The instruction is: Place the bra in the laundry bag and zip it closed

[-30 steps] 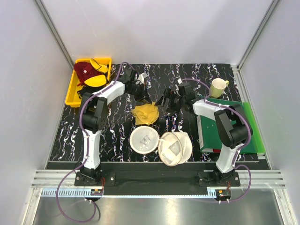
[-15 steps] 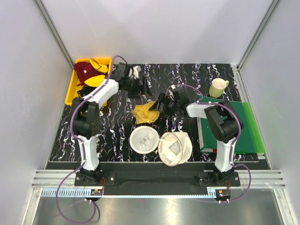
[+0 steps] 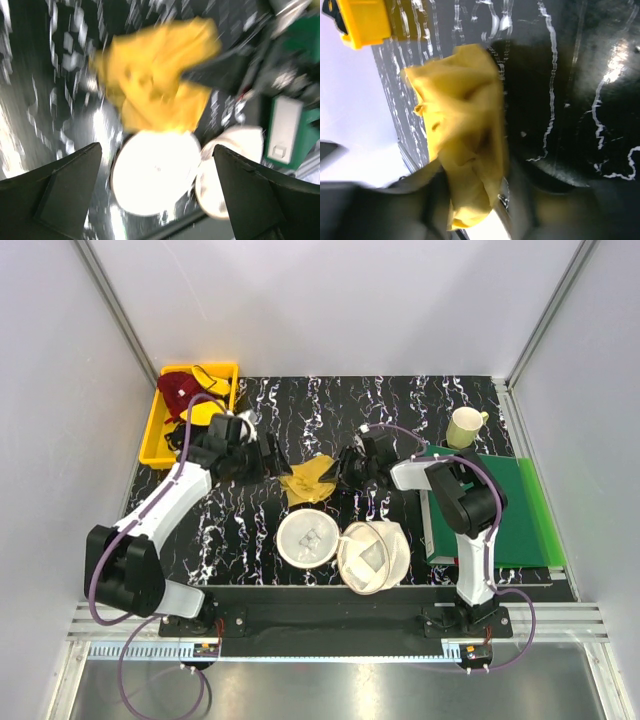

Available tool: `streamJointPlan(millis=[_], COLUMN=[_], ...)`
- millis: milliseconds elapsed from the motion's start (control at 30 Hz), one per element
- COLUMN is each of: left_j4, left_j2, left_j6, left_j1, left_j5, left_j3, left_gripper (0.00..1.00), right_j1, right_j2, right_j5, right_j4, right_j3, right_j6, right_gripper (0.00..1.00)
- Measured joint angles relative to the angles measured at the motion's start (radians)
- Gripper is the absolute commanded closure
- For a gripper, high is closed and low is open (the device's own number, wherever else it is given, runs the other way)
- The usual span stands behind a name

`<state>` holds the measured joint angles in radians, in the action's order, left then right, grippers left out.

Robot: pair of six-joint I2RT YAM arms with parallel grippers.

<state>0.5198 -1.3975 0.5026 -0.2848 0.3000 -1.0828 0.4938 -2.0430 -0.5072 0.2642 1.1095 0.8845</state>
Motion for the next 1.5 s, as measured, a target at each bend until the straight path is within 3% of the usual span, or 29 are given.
streamJointPlan(millis=[33,133,267,400,700,1300,1400,1433,1467,1500], left_j4=[0.002,-0.026,-0.103,-0.225,-0.437,-0.576,-0.594,-0.606,-0.617,-0.626], left_j2=[0.002,0.004,0.026,0.087,0.072,-0.065,-0.081,-0.086,-0.091,-0.094], left_j6=[0.005,0.064,0.142,0.214,0.336,0.41,0.41,0.408,0.41,0.407], left_j1=[0.0,0.009,0.047,0.099,0.103,0.08,0.065,0.059,0.054,0.05], left_j5=[0.002,0.022,0.082,0.16,0.306,0.41,0.432,0.446,0.457,0.466], left_j3=[0.014,0.122,0.211,0.289,0.365,0.369,0.369,0.369,0.367,0.367], left_gripper=[0.01,0.03,0.01,0.01,0.01,0.02,0.17,0.25,0.42,0.47], right_j1=[0.001,0.002,0.002,0.002,0.003,0.006,0.014,0.018,0.022,0.026], right_j2=[-0.006,-0.02,-0.019,-0.003,0.132,0.217,0.222,0.225,0.229,0.235], right_j5=[0.001,0.0,0.0,-0.01,-0.067,-0.196,-0.214,-0.219,-0.222,-0.223], right_j4=[0.001,0.005,0.029,0.029,0.041,0.064,0.06,0.057,0.052,0.046], right_j3=[0.001,0.001,0.001,-0.007,-0.066,-0.111,-0.111,-0.111,-0.111,-0.111], right_j6=[0.006,0.011,0.009,-0.004,-0.01,0.013,0.008,0.004,0.0,-0.005], right_gripper=[0.73,0.88,0.94,0.97,1.0,1.0,1.0,1.0,1.0,0.98])
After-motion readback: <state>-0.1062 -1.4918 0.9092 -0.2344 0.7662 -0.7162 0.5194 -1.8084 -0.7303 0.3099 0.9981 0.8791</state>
